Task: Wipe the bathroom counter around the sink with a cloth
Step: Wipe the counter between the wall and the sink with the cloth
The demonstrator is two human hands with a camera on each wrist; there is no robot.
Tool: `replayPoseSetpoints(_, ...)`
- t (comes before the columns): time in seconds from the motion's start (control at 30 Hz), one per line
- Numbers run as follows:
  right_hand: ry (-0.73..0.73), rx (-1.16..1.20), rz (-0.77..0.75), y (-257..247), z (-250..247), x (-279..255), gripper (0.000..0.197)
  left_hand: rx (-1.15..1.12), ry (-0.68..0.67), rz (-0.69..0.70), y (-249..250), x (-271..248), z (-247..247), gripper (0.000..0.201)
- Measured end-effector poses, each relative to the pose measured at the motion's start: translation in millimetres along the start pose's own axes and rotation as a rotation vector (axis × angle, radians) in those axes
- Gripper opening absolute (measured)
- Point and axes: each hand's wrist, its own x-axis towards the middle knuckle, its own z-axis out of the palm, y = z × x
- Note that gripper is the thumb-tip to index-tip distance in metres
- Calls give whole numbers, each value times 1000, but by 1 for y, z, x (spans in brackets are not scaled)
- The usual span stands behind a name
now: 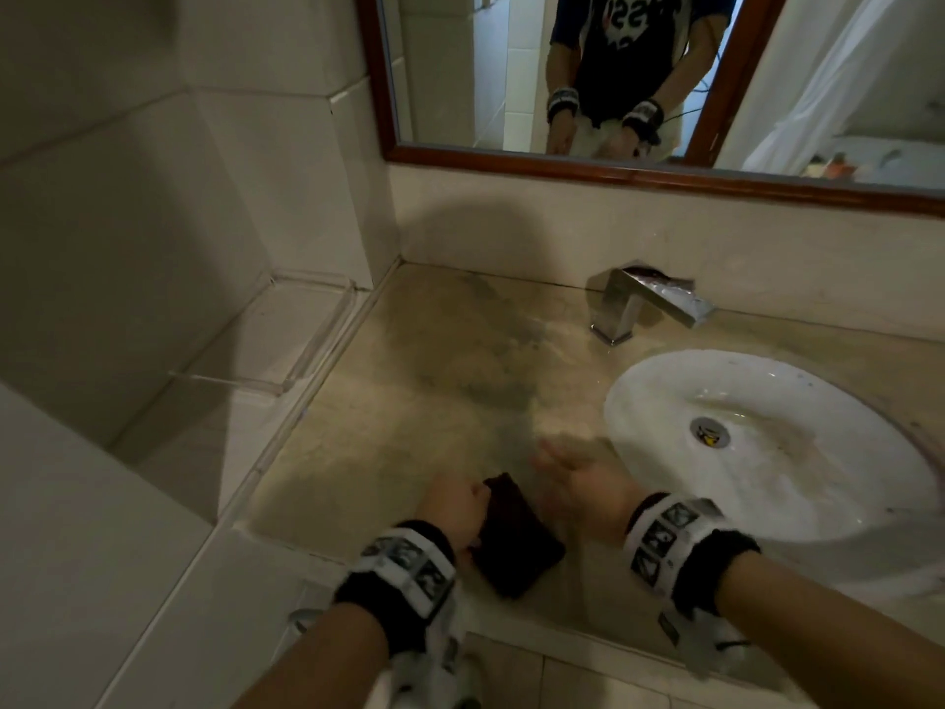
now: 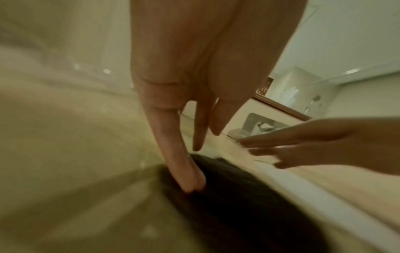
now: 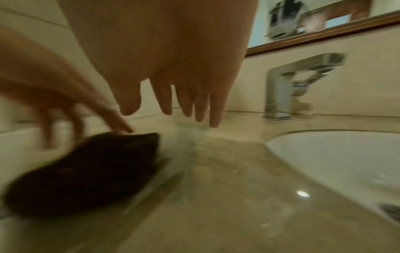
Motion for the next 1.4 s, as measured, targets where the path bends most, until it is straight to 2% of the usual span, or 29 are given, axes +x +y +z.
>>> replayPoseSetpoints(0.07, -24, -34, -165, -27, 14, -5, 87, 131, 84, 55, -25, 12, -24, 39)
replayPoseSetpoints(0.1, -31, -67, -216, -41, 24, -7, 87, 241, 98, 86, -39, 17, -34, 44)
replayPoseSetpoints(0.13, -33, -96, -246, -51, 34, -7, 81, 359, 80, 105, -53, 22, -40, 52)
replayPoseSetpoints(0.2, -9, -128, -266, -59, 51, -2, 66, 522, -14, 72, -76, 27, -43, 83)
replayPoseSetpoints(0.23, 0, -136, -272, -58, 58, 2, 71, 535, -58, 37, -84, 26, -44, 98)
replayPoseSetpoints(0.3, 14, -154, -276, -55, 62, 5, 82, 521, -97, 22, -94, 24, -43, 111)
replayPoseSetpoints(0.37, 54, -135, -267, -52, 62, 7, 67, 502, -93, 42, -95, 22, -42, 113)
replayPoseSetpoints(0.43, 80, -78, -192, -51, 59, 10, 52, 504, -83, 39, -92, 24, -41, 112)
replayPoseSetpoints(0.5, 83, -38, -120, -51, 55, 15, 60, 514, -70, 24, -88, 27, -39, 112)
replayPoseSetpoints(0.57, 79, 1, -110, -51, 47, 19, 67, 528, -62, 8, -87, 27, -38, 113)
replayPoseSetpoints(0.7, 105, 47, -129, -52, 36, 11, 56, 532, -61, 14, -88, 26, -39, 115)
replayPoseSetpoints(0.73, 147, 65, -152, -56, 37, 6, 55, 529, -64, 12, -88, 27, -39, 114)
replayPoseSetpoints(0.8, 327, 55, -266, -65, 45, -3, 50, 527, -70, 9, -89, 29, -40, 114)
replayPoseSetpoints(0.97, 214, -216, -363, -75, 97, -16, 46, 528, -76, 11, -89, 28, -41, 112)
replayPoseSetpoints(1.13, 96, -233, -427, -48, 77, -8, 57, 532, -57, 45, -91, 29, -43, 112)
replayPoseSetpoints(1.17, 29, -201, -359, -40, 67, -8, 56, 534, -53, 45, -91, 28, -42, 112)
replayPoseSetpoints(1.27, 139, -131, -239, -8, 46, 0, 51, 523, -33, 43, -94, 31, -40, 113)
replayPoseSetpoints(1.33, 85, -130, -162, 9, 32, 5, 54, 520, -23, 45, -95, 31, -40, 116)
replayPoseSetpoints(1.4, 37, -138, -149, 13, 20, 5, 61, 521, -24, 45, -96, 31, -39, 117)
